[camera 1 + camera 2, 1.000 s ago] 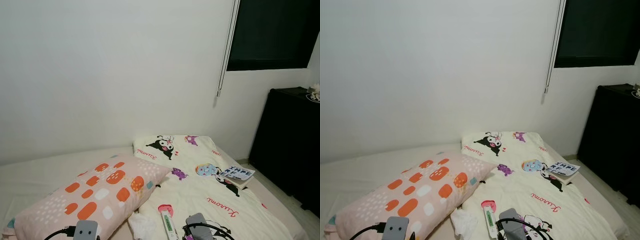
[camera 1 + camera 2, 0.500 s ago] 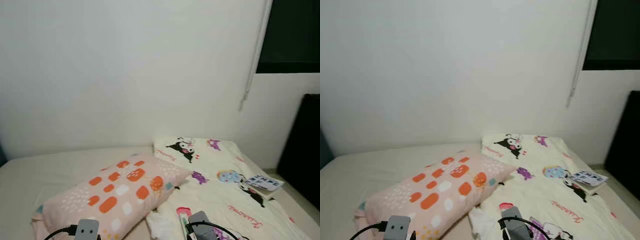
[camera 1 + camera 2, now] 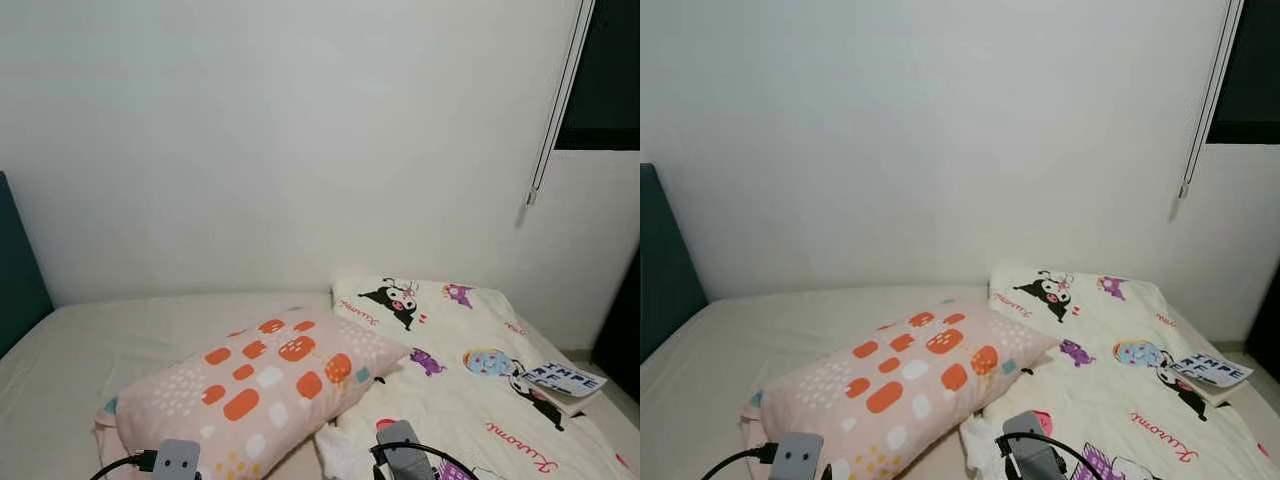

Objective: Clean up the room

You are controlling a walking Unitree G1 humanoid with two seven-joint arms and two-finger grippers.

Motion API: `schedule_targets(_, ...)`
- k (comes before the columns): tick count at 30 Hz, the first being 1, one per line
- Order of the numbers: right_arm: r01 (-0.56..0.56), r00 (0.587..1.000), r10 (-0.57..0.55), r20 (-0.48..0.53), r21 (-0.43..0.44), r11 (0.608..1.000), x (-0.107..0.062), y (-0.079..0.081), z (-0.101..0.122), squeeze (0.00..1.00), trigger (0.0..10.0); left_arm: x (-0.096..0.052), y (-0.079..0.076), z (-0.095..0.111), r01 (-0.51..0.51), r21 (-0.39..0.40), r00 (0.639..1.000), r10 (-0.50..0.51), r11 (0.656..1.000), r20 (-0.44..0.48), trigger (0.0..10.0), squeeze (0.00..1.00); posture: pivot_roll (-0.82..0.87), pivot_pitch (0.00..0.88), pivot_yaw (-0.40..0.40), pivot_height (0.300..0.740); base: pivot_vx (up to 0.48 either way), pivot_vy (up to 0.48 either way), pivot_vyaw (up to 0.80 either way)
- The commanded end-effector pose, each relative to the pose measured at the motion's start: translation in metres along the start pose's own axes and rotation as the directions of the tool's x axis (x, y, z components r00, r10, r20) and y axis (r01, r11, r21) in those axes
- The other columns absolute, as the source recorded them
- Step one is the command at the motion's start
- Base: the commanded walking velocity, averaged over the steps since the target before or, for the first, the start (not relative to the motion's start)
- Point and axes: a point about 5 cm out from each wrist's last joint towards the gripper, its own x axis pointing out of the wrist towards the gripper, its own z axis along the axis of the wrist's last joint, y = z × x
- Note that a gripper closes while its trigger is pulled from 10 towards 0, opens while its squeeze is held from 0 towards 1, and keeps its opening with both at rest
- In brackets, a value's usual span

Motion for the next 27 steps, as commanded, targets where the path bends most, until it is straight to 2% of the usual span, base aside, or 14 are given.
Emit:
schedule_targets(1, -0.005, 1.000, 0.005, 0.002, -0.004, 1.000, 0.0001, 0.0022, 0.0008, 0.00, 10.0, 0.0001, 0.0003, 0.0026, 0.007, -0.006, 1.000, -0.007, 1.000, 0.011, 10.0, 0.00, -0.03, 0.027, -0.058, 0.740, 0.000, 0.000, 0.80)
schedule_targets(8, -0.002, 1.000, 0.002, 0.019, 0.001, 1.000, 0.0002, 0.0021, 0.0031, 0.00, 10.0, 0.0002, -0.0022, 0.0053, 0.024, -0.019, 0.999, -0.024, 1.000, 0.022, 10.0, 0.00, -0.03, 0.029, -0.056, 0.740, 0.000, 0.000, 0.77)
schedule_targets(10, 0.001, 1.000, -0.002, 0.030, 0.034, 0.999, -0.0003, 0.0016, 0.0039, 0.00, 10.0, 0.0003, -0.0029, 0.0064, 0.034, -0.017, 0.999, -0.034, 0.999, 0.025, 10.0, 0.00, -0.03, 0.031, -0.053, 0.740, 0.000, 0.000, 0.00)
schedule_targets(13, -0.003, 1.000, 0.001, 0.029, 0.037, 0.999, -0.0002, 0.0017, 0.0040, 0.00, 10.0, 0.0002, -0.0035, 0.0061, 0.039, -0.017, 0.999, -0.039, 0.999, 0.015, 10.0, 0.00, -0.03, 0.032, -0.054, 0.740, 0.000, 0.000, 0.00)
schedule_targets(16, -0.003, 1.000, 0.001, 0.029, 0.041, 0.999, -0.0002, 0.0019, 0.0041, 0.00, 10.0, -0.0002, -0.0045, 0.0077, 0.043, 0.018, 0.999, -0.043, 0.999, 0.029, 10.0, 0.00, -0.03, 0.032, -0.053, 0.740, 0.000, -0.480, 0.00)
schedule_targets(20, -0.003, 1.000, 0.001, 0.031, 0.046, 0.999, -0.0002, 0.0024, 0.0045, 0.00, 10.0, -0.0003, -0.0044, 0.0076, 0.032, 0.004, 0.999, -0.032, 0.999, 0.029, 10.0, 0.00, -0.03, 0.034, -0.053, 0.740, 0.000, -0.474, 0.00)
schedule_targets(23, -0.003, 1.000, 0.002, 0.031, 0.047, 0.999, -0.0001, 0.0024, 0.0047, 0.00, 10.0, 0.0011, -0.0024, 0.0066, 0.022, -0.025, 1.000, -0.022, 0.999, 0.010, 10.0, 0.00, -0.03, 0.035, -0.054, 0.740, 0.000, 0.000, 0.00)
schedule_targets(27, -0.003, 1.000, 0.002, 0.031, 0.046, 0.999, 0.0000, 0.0024, 0.0048, 0.00, 10.0, 0.0015, -0.0013, 0.0060, 0.019, -0.027, 1.000, -0.019, 0.999, 0.004, 10.0, 0.00, -0.03, 0.034, -0.052, 0.740, 0.000, 0.000, 0.00)
